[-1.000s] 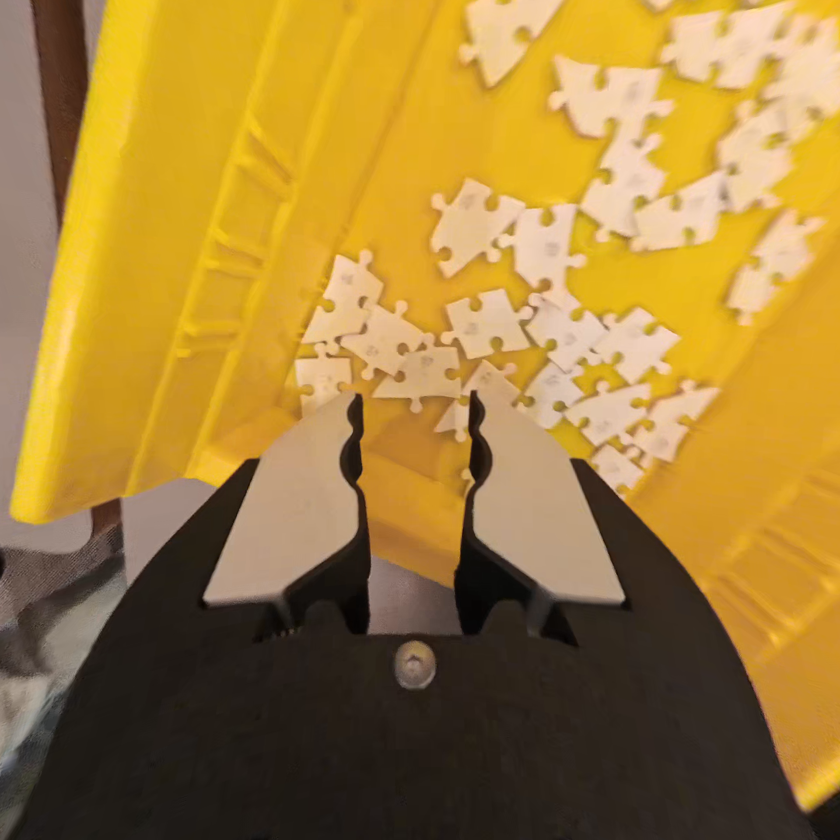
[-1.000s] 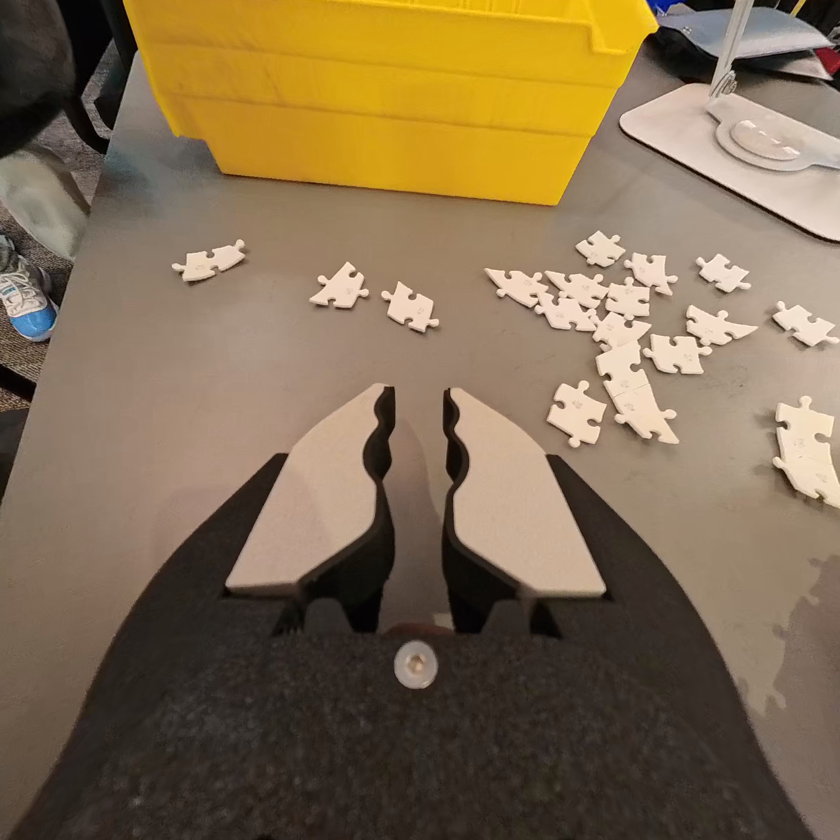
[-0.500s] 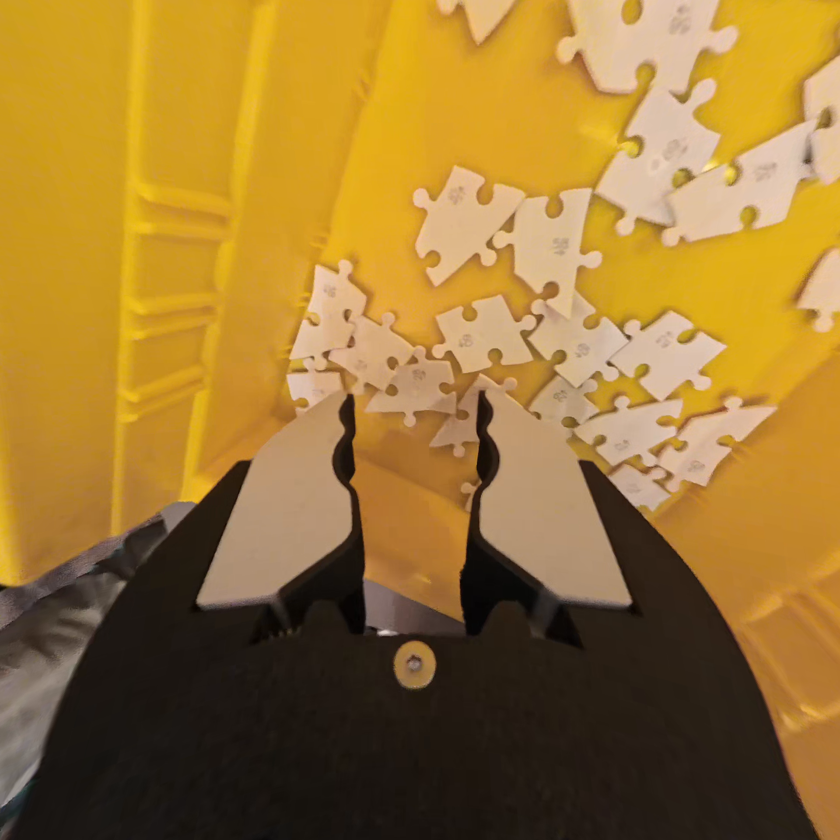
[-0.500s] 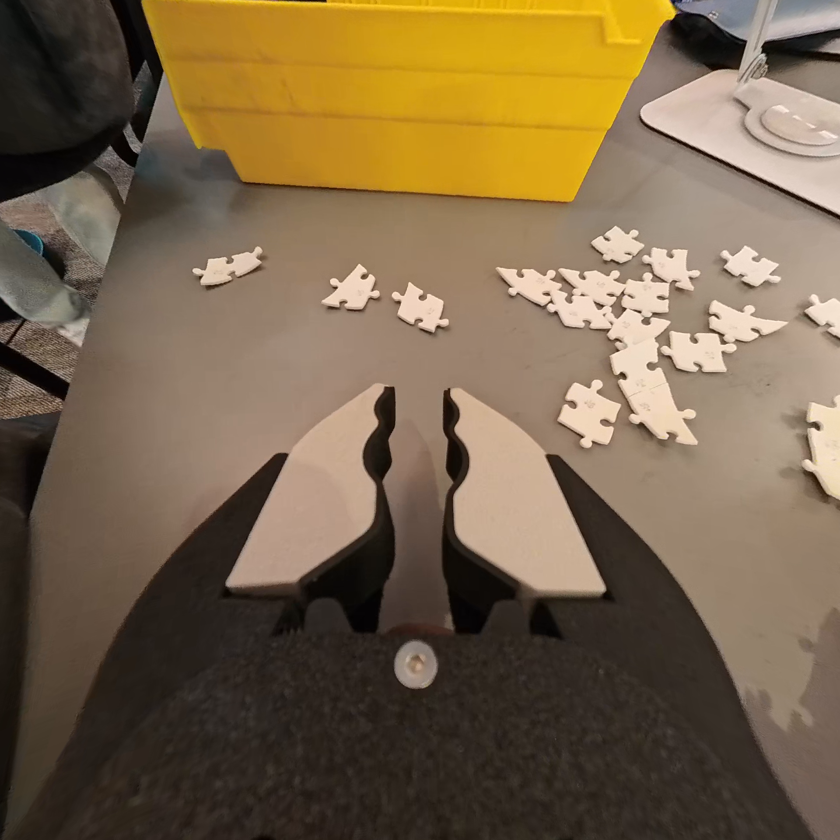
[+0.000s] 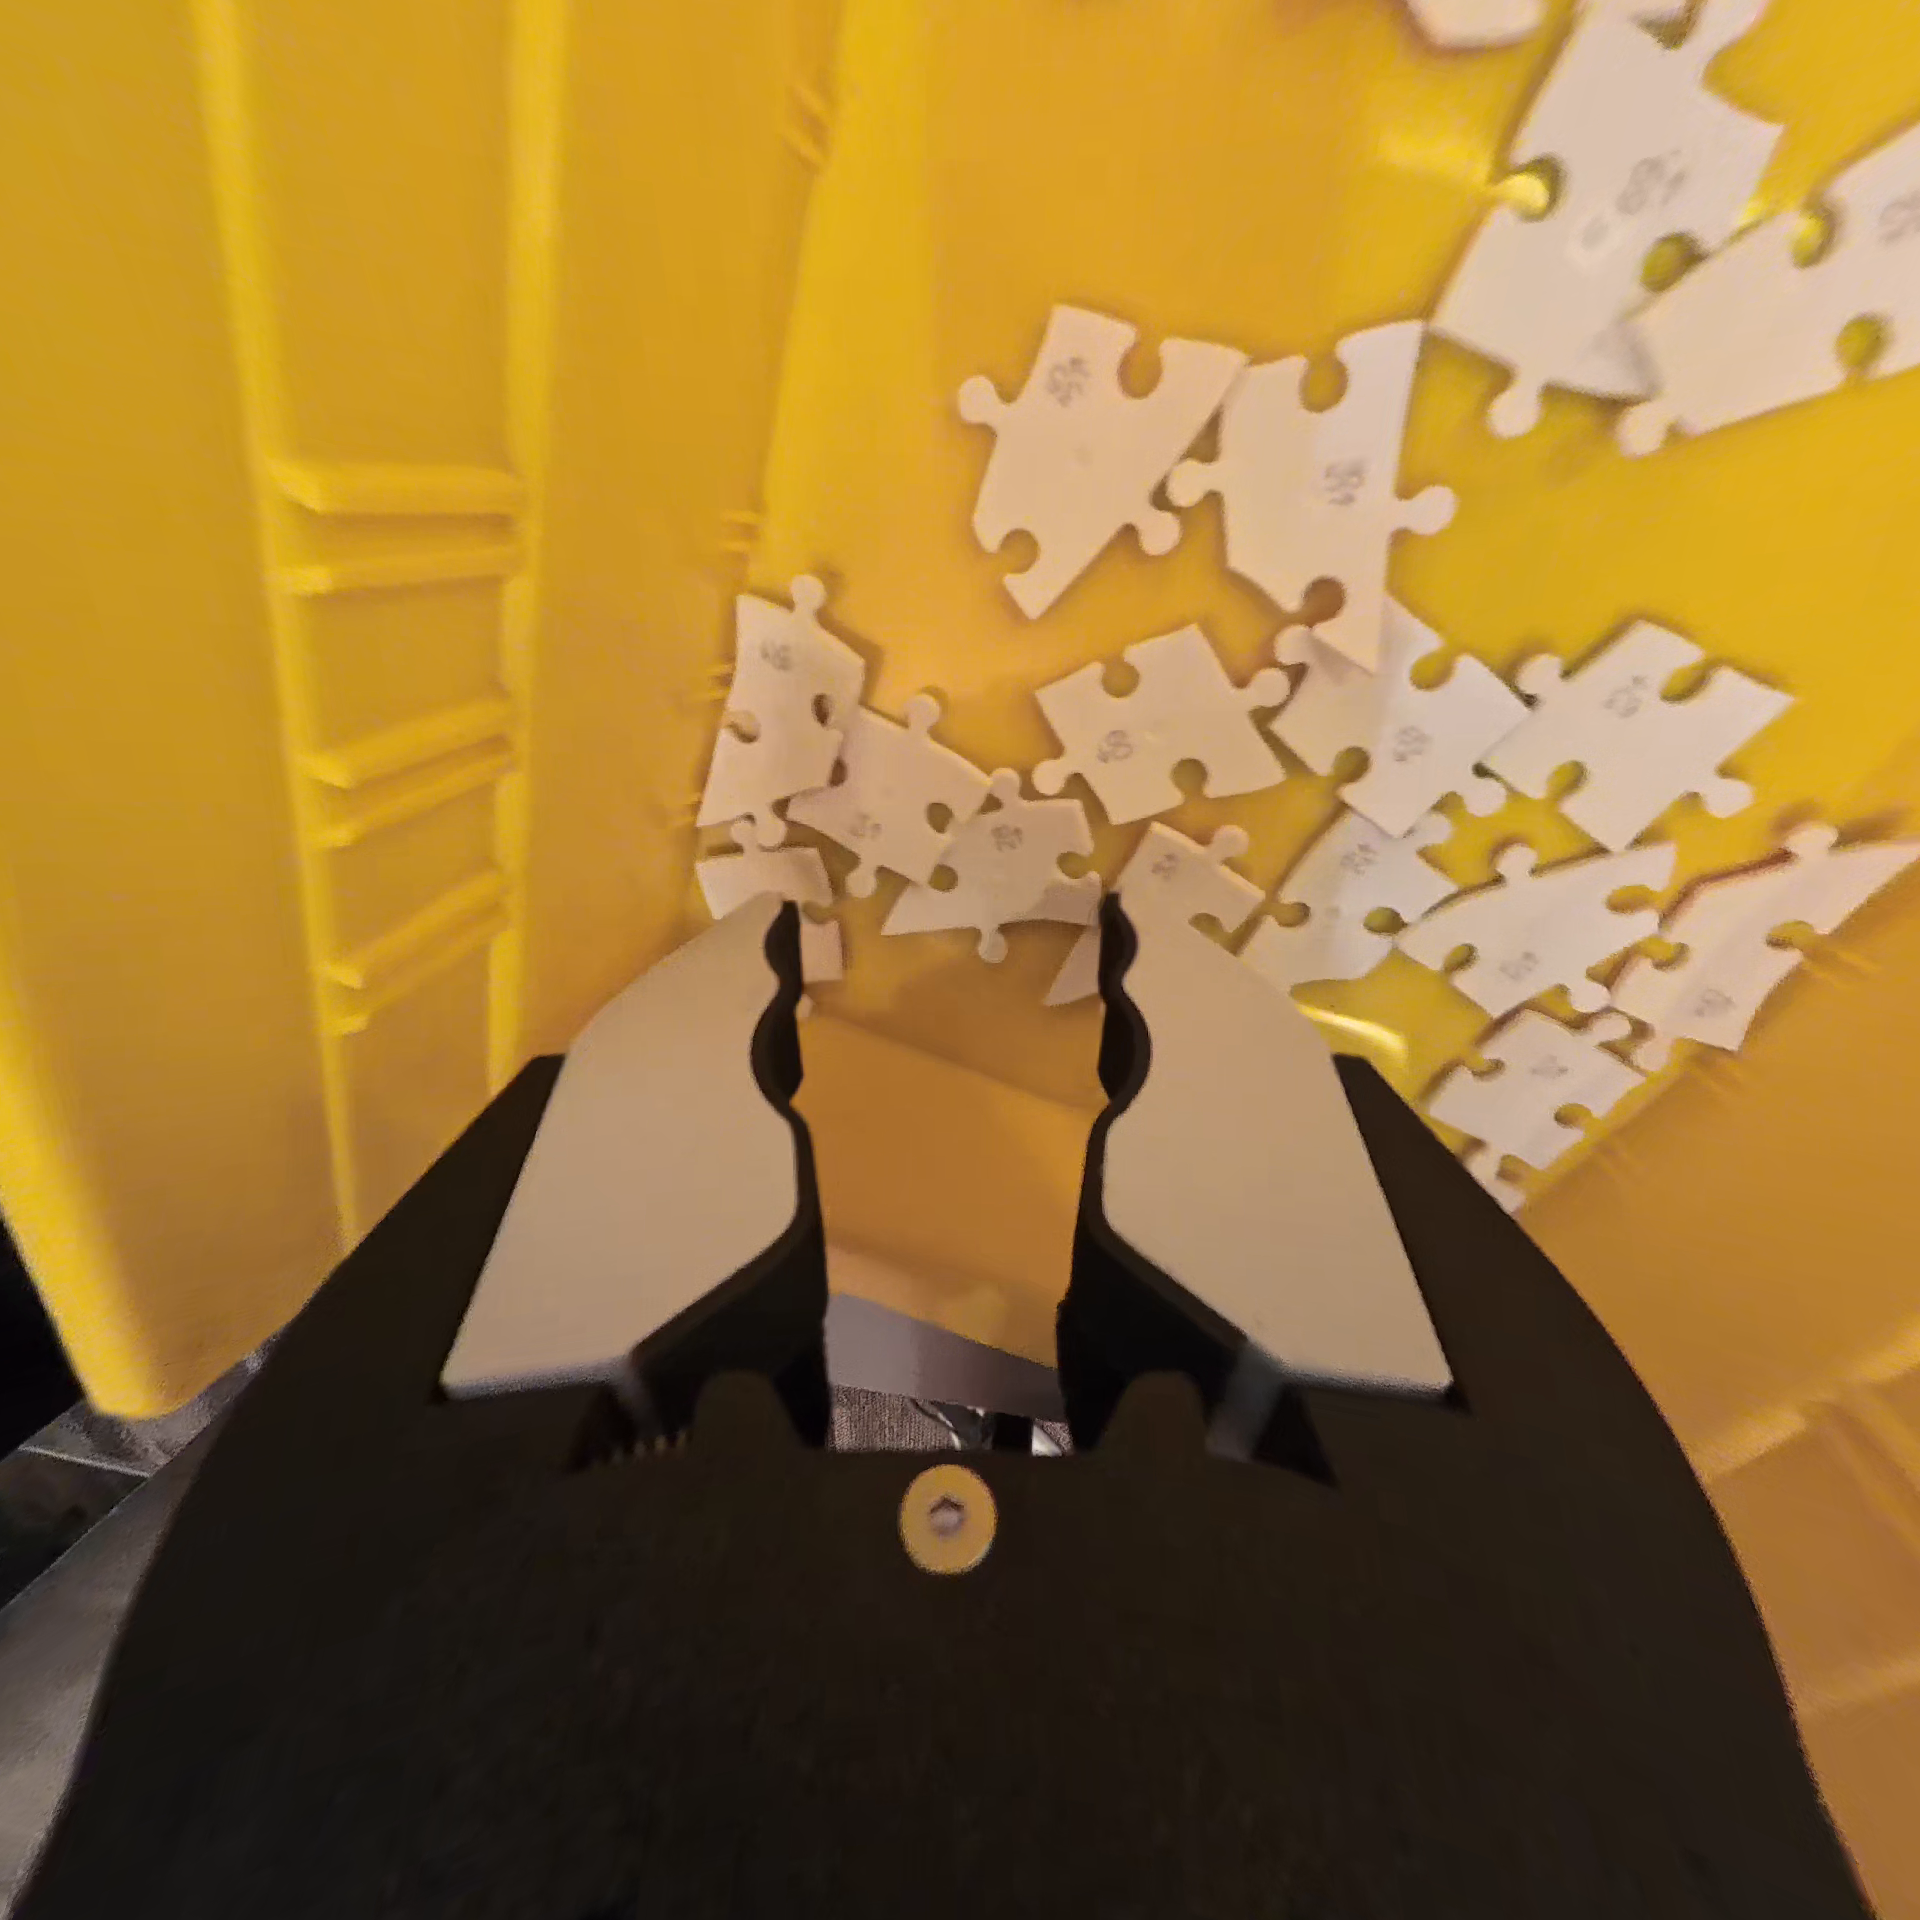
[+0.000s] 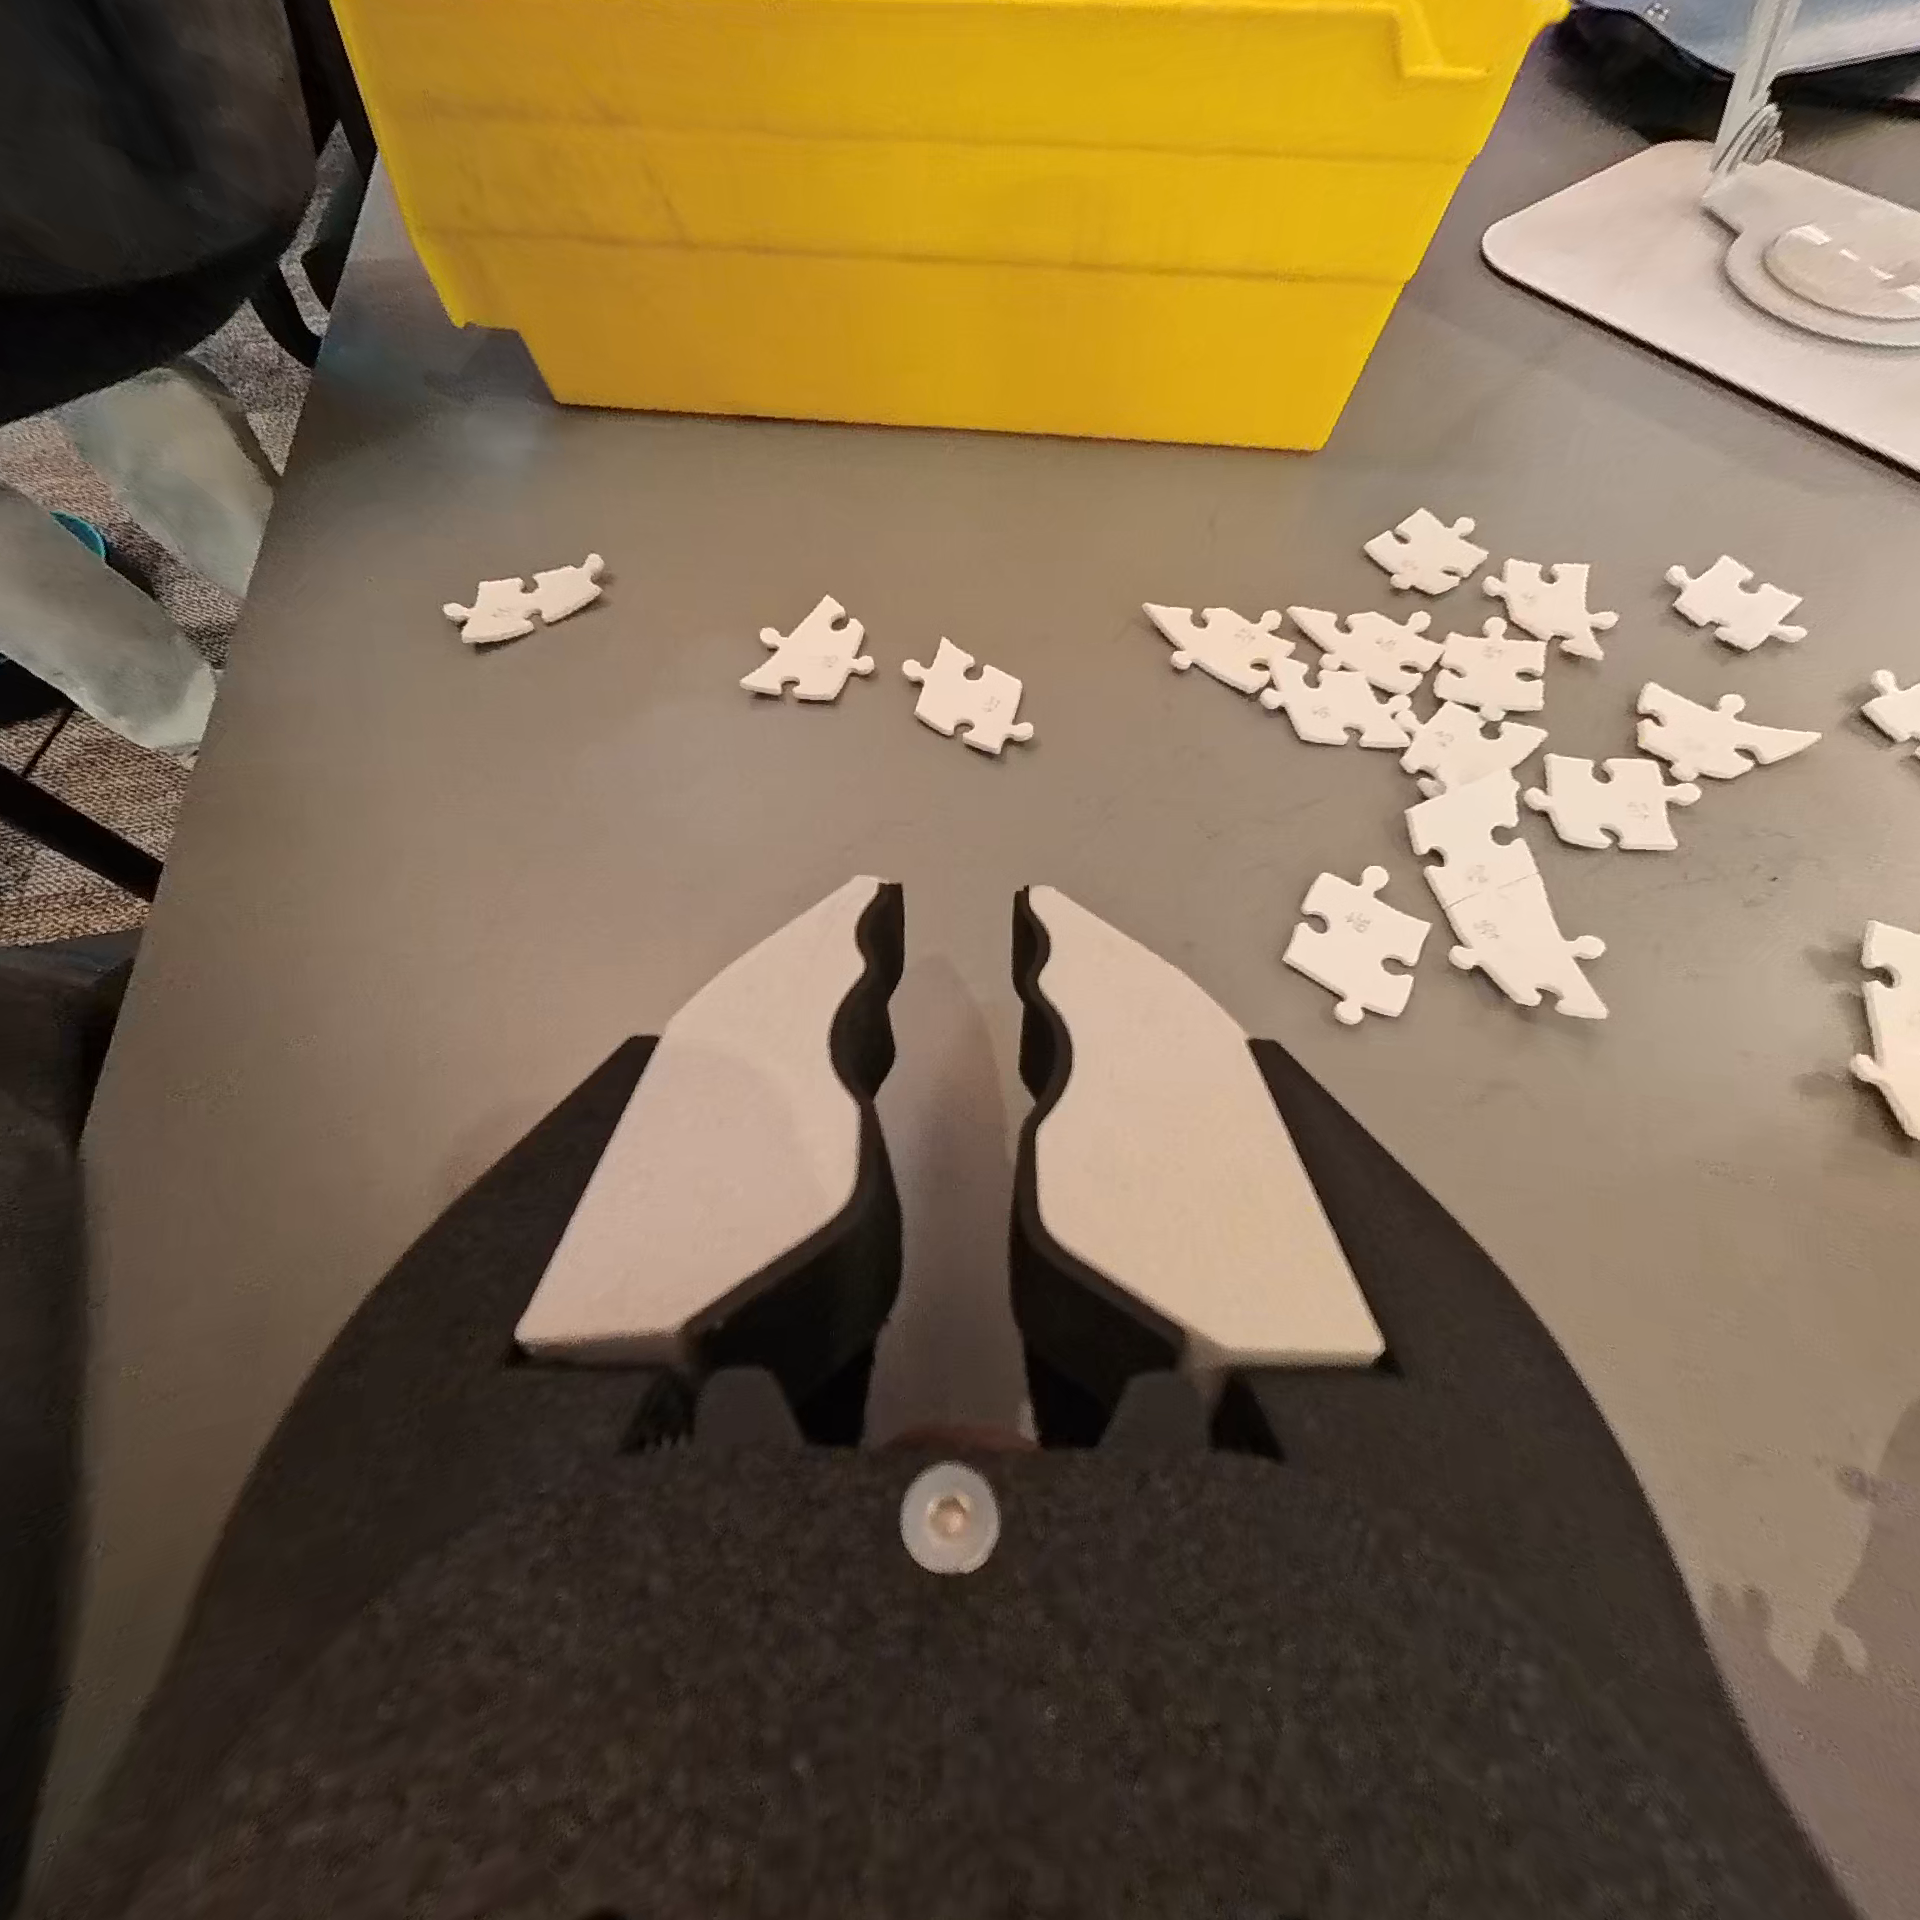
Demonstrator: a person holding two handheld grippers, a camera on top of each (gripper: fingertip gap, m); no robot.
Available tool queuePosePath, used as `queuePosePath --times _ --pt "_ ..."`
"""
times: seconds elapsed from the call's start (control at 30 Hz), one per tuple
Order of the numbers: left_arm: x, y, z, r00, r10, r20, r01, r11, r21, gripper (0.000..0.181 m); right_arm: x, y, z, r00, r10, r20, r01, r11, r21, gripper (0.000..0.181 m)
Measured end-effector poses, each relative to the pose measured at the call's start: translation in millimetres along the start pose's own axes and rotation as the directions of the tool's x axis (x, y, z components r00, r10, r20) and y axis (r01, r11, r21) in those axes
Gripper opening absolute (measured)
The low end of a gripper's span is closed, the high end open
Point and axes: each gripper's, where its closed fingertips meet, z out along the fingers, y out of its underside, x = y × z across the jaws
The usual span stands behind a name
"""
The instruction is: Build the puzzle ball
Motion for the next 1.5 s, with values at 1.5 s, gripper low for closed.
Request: queuePosePath --times 1.5 --pt "17.5 -10.1 -0.2 0.997 0.028 -0.074 -0.023 0.998 0.062 0.04 -3.0 -5.0 -14.8 0.996 0.061 0.061 -0.066 0.995 0.078 0.02"
